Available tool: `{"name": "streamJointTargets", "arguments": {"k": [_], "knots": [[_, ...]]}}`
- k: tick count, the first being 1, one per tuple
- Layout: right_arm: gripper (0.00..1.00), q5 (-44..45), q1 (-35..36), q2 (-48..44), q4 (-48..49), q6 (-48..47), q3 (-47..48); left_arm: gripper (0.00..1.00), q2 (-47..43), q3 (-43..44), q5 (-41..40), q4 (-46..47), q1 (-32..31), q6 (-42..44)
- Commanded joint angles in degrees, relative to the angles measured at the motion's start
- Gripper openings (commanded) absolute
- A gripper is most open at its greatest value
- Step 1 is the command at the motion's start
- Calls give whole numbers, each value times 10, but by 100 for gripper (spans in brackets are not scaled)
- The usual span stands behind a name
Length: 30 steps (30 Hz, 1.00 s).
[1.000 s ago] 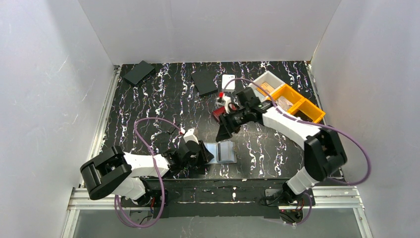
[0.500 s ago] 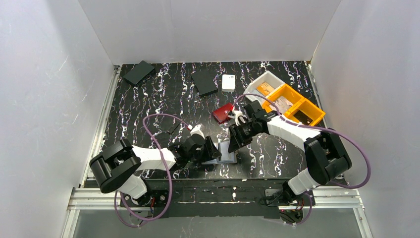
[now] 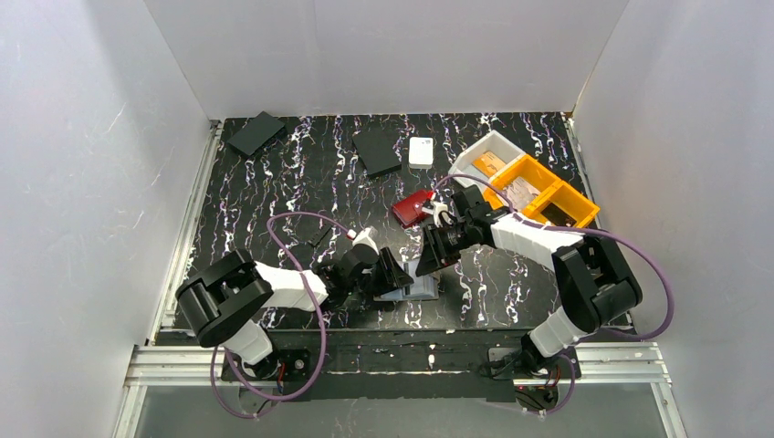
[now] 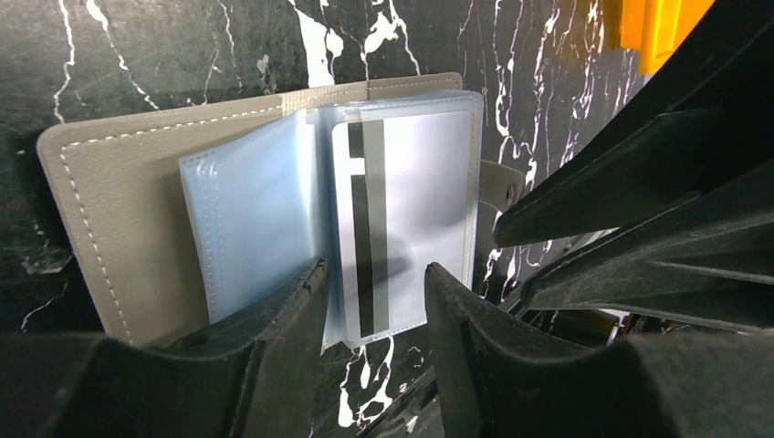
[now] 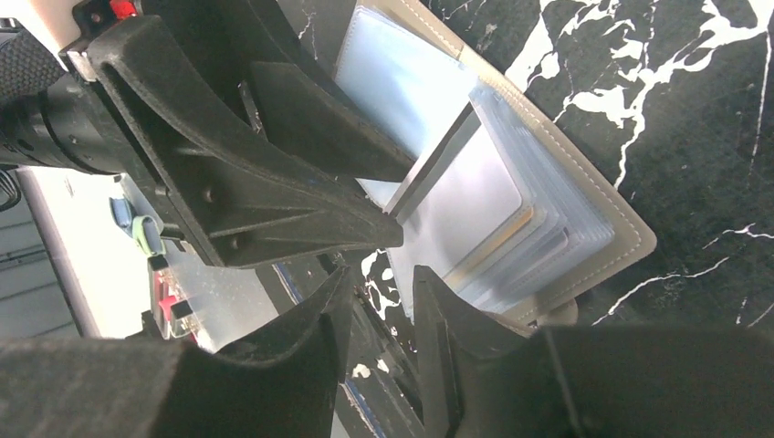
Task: Take the credit cards out of the card holder
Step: Remove the credit card from the card holder.
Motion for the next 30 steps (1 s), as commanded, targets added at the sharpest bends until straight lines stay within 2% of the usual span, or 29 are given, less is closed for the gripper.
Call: {"name": "streamJointTargets", "arguments": {"k": [1, 11, 22, 30], "knots": [[39, 0, -4, 11, 27, 17, -14, 43, 24, -17, 12, -10, 3, -6], [40, 87, -8, 6, 5, 0, -17, 43, 25, -29, 13, -1, 6, -15], [39, 49, -8, 41, 25, 17, -22, 40, 46, -31, 34, 39, 10, -22], [29, 30, -8, 41, 36, 22, -18, 35, 66, -39, 45, 68, 15, -32]]}}
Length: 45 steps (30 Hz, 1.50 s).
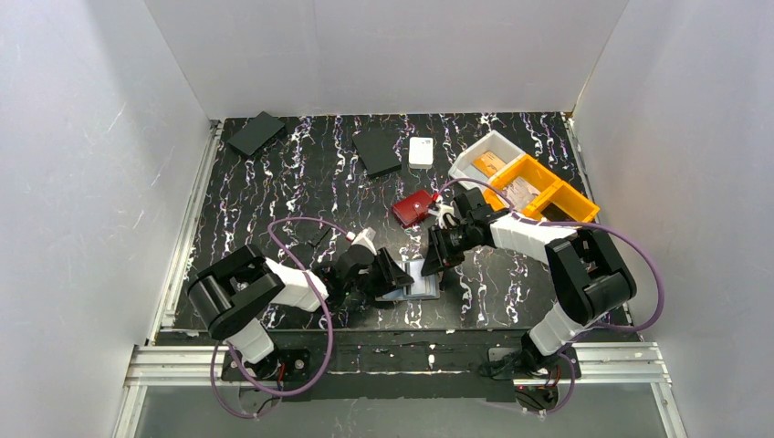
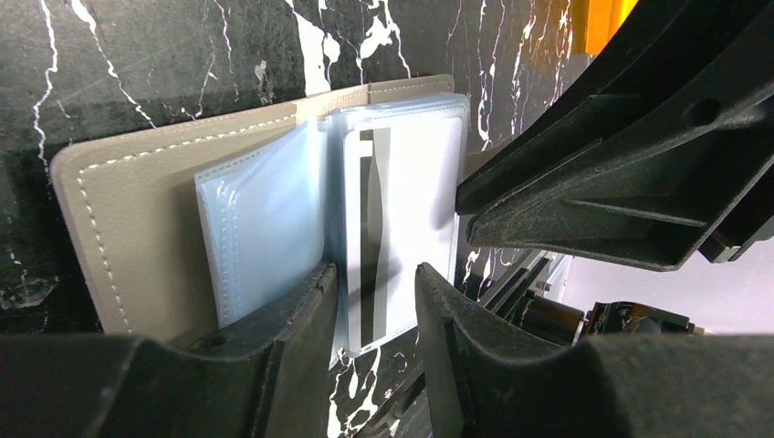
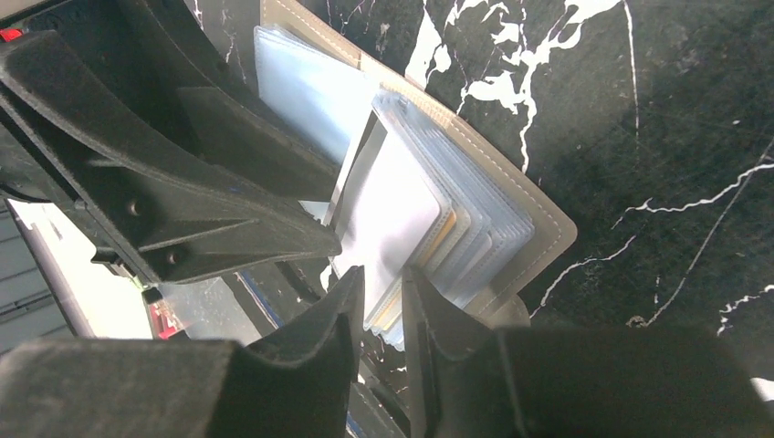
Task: Take the credit cards out of the card holder
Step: Remove the credit card from the card holder.
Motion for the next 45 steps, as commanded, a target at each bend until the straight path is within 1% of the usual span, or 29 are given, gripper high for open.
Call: {"name": "streamJointTargets", "arguments": {"k": [1, 3, 6, 9, 15, 19, 22, 24, 26, 28, 31, 34, 37, 40, 42, 45], "knots": [[29, -14, 6, 8, 19, 1, -2, 34, 30, -17, 8, -22, 1, 0], [29, -24, 5, 4, 25, 4, -4, 32, 35, -19, 11, -13, 3, -3], [26, -18, 2, 4, 27, -2, -7, 25, 40, -23, 15, 0, 5, -8], [23, -2, 2, 15, 15, -11, -4, 24, 44, -25, 19, 12, 7, -12], [22, 2, 2, 50, 13, -4, 4, 24, 51, -18, 26, 22, 8, -15], [23, -10, 3, 54, 22, 1, 1, 24, 59, -18, 30, 32, 8, -20], [26, -5, 8, 51, 25, -2, -3, 24, 68, -18, 35, 47, 10, -25], [30, 10, 12, 51, 18, -11, -3, 24, 76, -19, 40, 61, 12, -31], [32, 30, 17, 51, 7, -22, 2, 22, 82, -19, 43, 75, 12, -36], [33, 32, 18, 49, 3, -26, 5, 16, 85, -21, 45, 82, 14, -40], [32, -31, 16, 36, 35, -15, -5, 0, 87, -28, 42, 88, 16, -46], [30, -68, 8, 14, 56, -13, -15, 0, 86, -37, 40, 91, 19, -49], [30, -90, -31, 3, 69, -6, -22, 0, 82, -46, 36, 95, 21, -50], [32, -140, -74, -5, 104, 14, -40, 0, 81, -52, 36, 97, 21, -51], [34, -161, -80, -15, 128, 27, -52, 0, 82, -51, 39, 100, 21, -51], [35, -162, -80, -21, 146, 40, -62, 0, 84, -50, 42, 107, 21, -51]]}}
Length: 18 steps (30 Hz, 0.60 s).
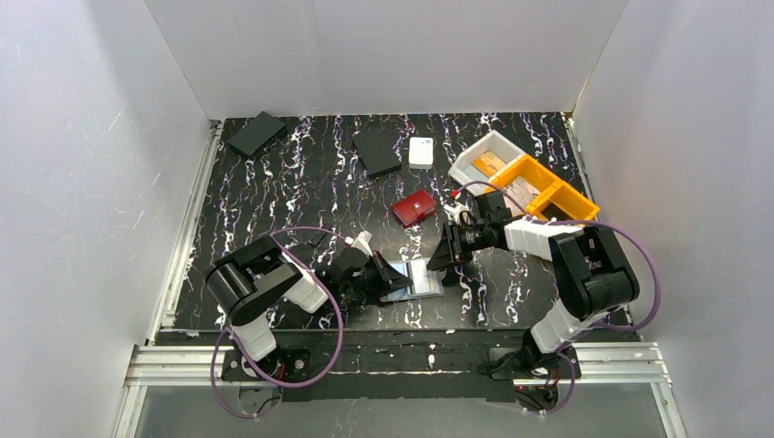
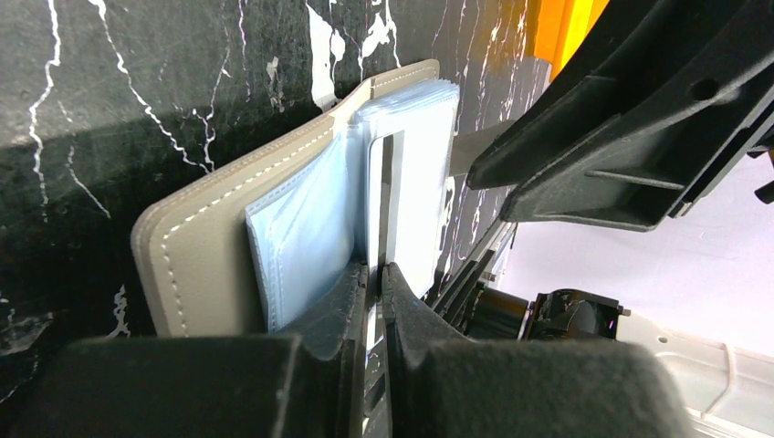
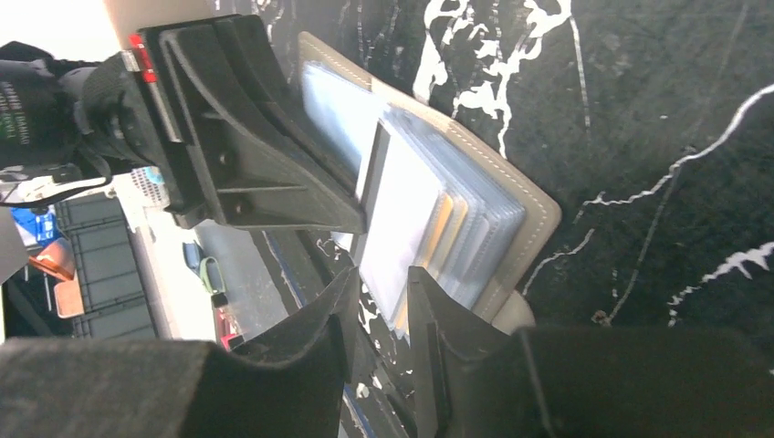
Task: Take the credit cards out of the card holder
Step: Remove the credit card from the card holder.
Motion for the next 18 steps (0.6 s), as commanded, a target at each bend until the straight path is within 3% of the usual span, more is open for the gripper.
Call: {"name": "streamJointTargets", "arguments": {"k": [1, 18], "knots": [[35, -43, 1, -26, 52, 21, -11, 0, 17, -14, -14, -43, -4, 16], [32, 44, 26, 23, -7, -7, 10, 0, 36, -11, -4, -16, -4, 7]]}}
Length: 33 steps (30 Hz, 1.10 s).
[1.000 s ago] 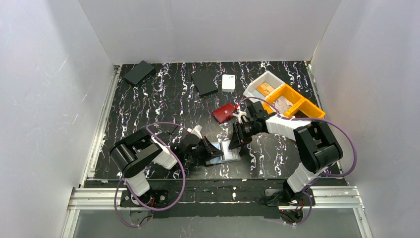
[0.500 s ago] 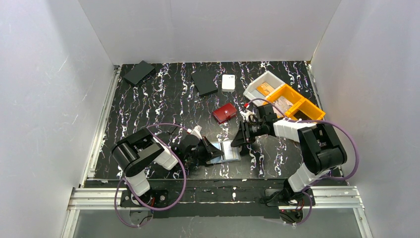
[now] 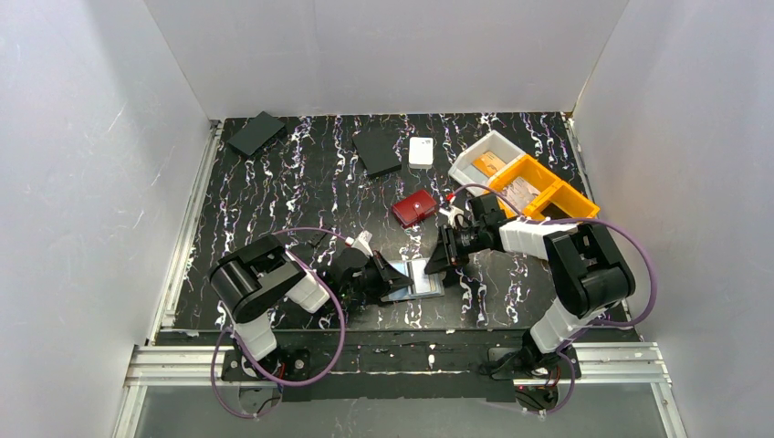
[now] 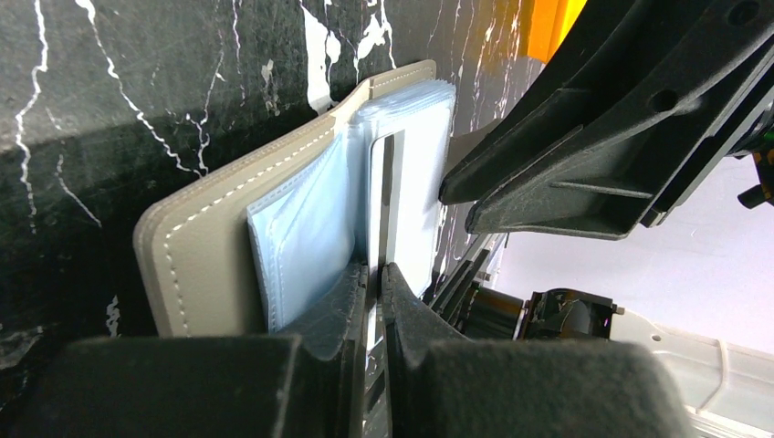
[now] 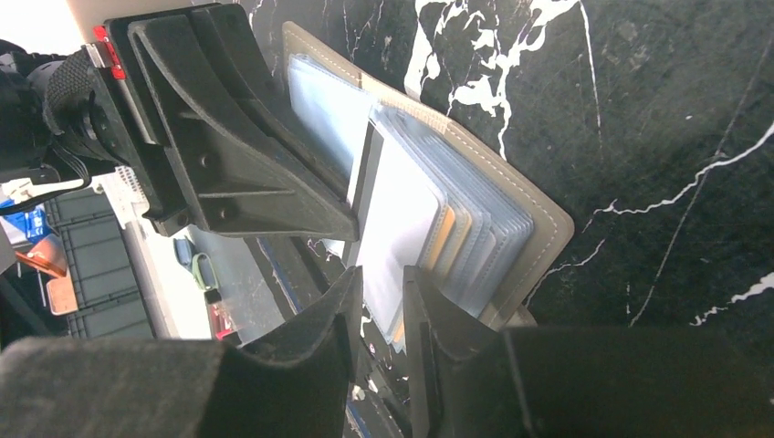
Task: Take the credit cards out of the card holder
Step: Remove the credit card from the card holder.
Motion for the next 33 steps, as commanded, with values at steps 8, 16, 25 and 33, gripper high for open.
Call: {"name": "streamJointTargets", "arguments": {"k": [8, 16, 25, 33], "knots": [[32, 41, 22, 28, -32, -21, 21, 14, 25, -11, -4, -28, -4, 9], [32, 29, 28, 47, -28, -13, 24, 19, 40, -14, 2, 4, -4, -2], [32, 54, 32, 54, -52, -30, 31, 21, 75, -29, 9, 83, 3, -44], [33, 97, 32, 49, -74, -48, 37, 0, 97, -41, 13, 124, 12, -61]]}}
